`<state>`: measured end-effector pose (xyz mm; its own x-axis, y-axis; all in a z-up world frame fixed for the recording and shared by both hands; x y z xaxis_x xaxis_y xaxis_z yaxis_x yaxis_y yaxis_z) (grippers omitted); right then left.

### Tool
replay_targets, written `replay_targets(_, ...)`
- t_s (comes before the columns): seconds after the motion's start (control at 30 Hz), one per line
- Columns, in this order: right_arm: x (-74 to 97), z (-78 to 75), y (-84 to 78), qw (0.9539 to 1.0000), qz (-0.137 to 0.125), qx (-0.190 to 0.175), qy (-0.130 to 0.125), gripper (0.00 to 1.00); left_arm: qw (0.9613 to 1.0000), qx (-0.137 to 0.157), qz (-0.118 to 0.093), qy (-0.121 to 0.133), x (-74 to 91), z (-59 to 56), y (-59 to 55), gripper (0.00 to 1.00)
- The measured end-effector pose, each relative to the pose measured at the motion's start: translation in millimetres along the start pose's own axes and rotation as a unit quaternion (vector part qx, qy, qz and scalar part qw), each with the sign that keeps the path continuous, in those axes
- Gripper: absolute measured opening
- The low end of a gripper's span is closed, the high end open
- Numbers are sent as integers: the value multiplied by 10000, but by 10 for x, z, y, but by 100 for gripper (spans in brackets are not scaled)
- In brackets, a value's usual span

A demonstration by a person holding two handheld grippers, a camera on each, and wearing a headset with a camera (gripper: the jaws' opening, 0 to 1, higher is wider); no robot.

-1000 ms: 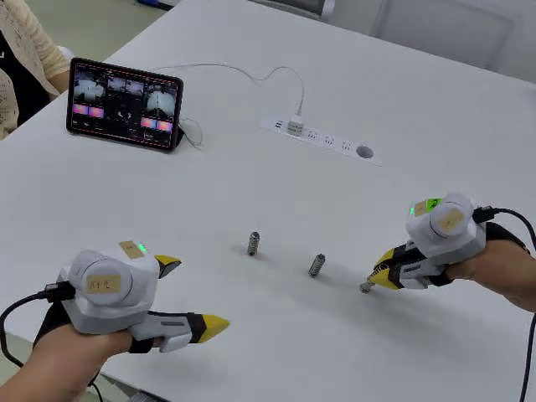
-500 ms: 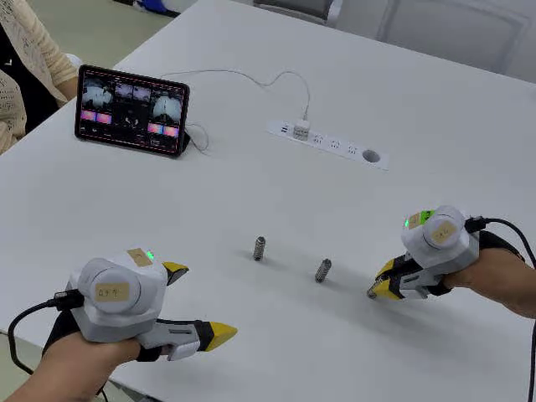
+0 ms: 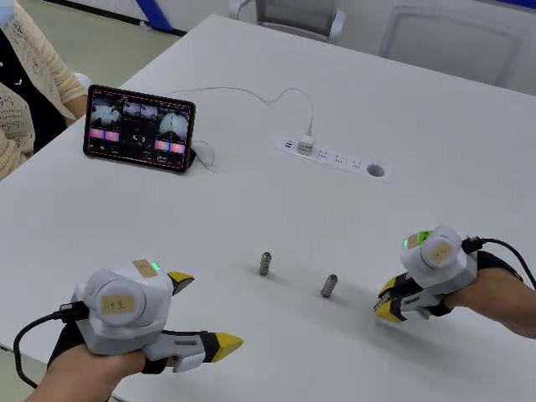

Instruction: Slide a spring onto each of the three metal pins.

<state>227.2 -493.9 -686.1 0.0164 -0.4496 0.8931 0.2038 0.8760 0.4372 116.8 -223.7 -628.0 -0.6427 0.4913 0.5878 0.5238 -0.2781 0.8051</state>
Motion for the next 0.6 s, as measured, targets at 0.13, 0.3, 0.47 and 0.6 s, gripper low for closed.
replay_targets(0.13,56,12,-16,9998,-86,-154,-53,31,10000,-31,-43,-15,0,-11,37,73)
replay_targets(0.3,122,-2,-46,9979,-361,-501,-192,34,9999,-26,-114,-48,-17,-5,96,72)
replay_targets(0.47,187,41,-112,9939,-611,-872,-271,41,9998,-25,-160,-107,-37,-2,155,71)
replay_targets(0.6,225,71,-175,9871,-905,-1280,-336,41,9997,-17,-200,-121,-59,15,189,71)
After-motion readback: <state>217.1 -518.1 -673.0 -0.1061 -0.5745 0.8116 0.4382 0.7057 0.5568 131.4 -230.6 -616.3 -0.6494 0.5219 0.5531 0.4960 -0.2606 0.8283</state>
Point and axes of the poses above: the centre of the closed fingertips' face, and the gripper's own axes: x roughly backward along the fingers, z roughly to its left, y roughly out of its top, the point moved 4 cm from there along x, roughly backward along the fingers, and after that the axes turned 4 degrees about y, right-handed, at the moved point
